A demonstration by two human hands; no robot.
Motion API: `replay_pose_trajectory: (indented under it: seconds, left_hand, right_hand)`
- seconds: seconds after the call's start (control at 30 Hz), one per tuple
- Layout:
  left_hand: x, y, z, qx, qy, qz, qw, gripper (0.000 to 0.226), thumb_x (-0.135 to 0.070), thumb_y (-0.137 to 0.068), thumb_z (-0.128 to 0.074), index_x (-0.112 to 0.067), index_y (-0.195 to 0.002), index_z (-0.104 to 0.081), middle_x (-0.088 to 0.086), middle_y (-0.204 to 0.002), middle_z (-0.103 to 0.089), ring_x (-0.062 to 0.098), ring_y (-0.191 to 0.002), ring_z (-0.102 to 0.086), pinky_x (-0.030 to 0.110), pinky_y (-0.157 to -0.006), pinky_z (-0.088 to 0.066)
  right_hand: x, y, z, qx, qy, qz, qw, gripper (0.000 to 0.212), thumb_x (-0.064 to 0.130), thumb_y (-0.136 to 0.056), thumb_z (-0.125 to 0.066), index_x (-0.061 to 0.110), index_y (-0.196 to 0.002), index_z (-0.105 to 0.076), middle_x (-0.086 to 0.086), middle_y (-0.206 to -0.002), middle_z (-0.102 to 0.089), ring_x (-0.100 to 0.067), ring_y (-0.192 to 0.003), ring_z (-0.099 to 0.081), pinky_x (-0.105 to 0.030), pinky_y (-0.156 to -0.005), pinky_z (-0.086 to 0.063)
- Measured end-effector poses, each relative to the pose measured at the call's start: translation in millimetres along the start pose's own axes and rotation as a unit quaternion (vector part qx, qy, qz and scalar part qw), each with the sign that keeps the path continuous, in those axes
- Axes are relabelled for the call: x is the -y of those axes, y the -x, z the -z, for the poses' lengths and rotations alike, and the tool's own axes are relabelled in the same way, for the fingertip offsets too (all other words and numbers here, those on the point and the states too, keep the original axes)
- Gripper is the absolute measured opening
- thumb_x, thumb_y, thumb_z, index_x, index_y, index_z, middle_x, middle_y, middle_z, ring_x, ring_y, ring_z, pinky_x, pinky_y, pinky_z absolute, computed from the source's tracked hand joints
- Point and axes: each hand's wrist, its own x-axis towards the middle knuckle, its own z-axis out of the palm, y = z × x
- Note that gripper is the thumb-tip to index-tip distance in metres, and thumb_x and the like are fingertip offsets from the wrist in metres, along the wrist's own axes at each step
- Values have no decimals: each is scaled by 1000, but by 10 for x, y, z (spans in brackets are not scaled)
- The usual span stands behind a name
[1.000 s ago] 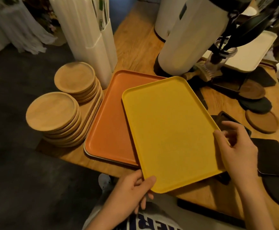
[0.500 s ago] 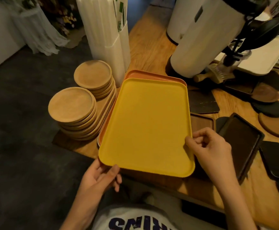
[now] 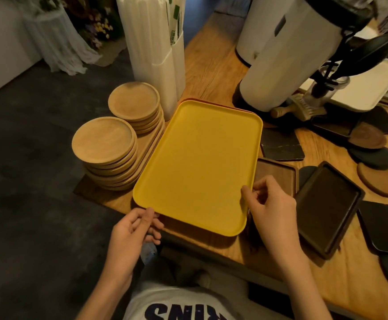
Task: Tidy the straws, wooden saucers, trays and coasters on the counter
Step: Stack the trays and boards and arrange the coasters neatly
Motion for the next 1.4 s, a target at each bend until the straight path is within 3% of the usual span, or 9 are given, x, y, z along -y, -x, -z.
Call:
replay_pose_trajectory:
  seconds: [0.1,0.3,0.4,0.53,0.63,0.73,0.9,1.13,1.4]
  left_hand:
    - [-19,-38,-13,-8,-2,-9,1000,31,-31,-89,-58,0,-90,-65,12,-72,-67,19,-58,-63,24,-51,-56]
    - [-8,-122,-84,-36,-7,-22,999,32,-35,-86,-60,-4,-90,-65,9,-64,-66,20,-50,-63,23,-45,-53]
    - [22,-126,-102,-42,-19,-32,998,36,-40,-85,-59,-4,-90,-63,8,-61,-64,22,-49,-63,23,-43,-52]
    - [32,-83,-165,-38,-3,-38,999,39,-44,-85,-54,-6,-81,-62,11,-60,-64,24,-48,-63,22,-42,-51]
    - [18,-6,-283,-19,-3,-44,999,40,-45,-83,-54,-8,-74,-62,14,-58,-63,26,-47,-62,22,-42,-51]
    - [10,104,-464,17,-24,-60,998,36,-45,-82,-54,-15,-66,-65,13,-58,-63,27,-47,-61,22,-41,-49]
    - [52,266,-794,103,-59,-68,991,36,-43,-85,-53,-15,-67,-66,15,-59,-62,27,-48,-60,26,-43,-49]
    - [127,348,-962,150,-76,-61,984,33,-40,-87,-52,-16,-69,-66,14,-60,-64,25,-50,-60,25,-45,-48]
    - [175,320,-931,139,-107,-83,981,31,-37,-89,-51,-18,-70,-67,14,-60,-64,26,-49,-61,26,-46,-51]
  right_hand:
    - [8,-38,-27,-15,13,9,1000,20,25,-91,-68,20,-81,-52,7,-66,-57,-5,-58,-55,-18,-55,-41]
    - [44,-71,-54,-5,52,27,998,21,35,-97,-58,17,-87,-53,5,-73,-56,-11,-68,-54,-30,-61,-46]
    - [-39,-1,66,-11,63,33,997,23,40,-99,-51,21,-107,-62,7,-86,-60,-10,-84,-54,-26,-71,-43]
    - [-233,122,316,-123,150,-24,981,41,46,-95,-52,19,-125,-59,-3,-110,-62,-20,-106,-50,-29,-85,-37]
    - [-338,168,442,-171,187,-100,962,65,57,-88,-52,19,-139,-46,-13,-138,-48,-34,-127,-37,-48,-103,-35]
    - [-411,170,465,-121,185,-179,959,88,71,-82,-48,27,-152,-18,-13,-159,-19,-37,-144,-17,-56,-115,-23]
    - [-459,145,395,-101,199,-210,952,100,66,-79,-61,32,-153,-3,-13,-163,0,-40,-147,-4,-57,-116,-19]
    - [-446,139,414,-120,184,-186,958,97,51,-68,-77,33,-145,-21,-3,-164,6,-39,-144,-9,-61,-107,-31]
    - [-176,343,296,-91,195,-95,972,85,46,-64,-76,32,-136,-32,-1,-164,6,-34,-142,-10,-57,-104,-32]
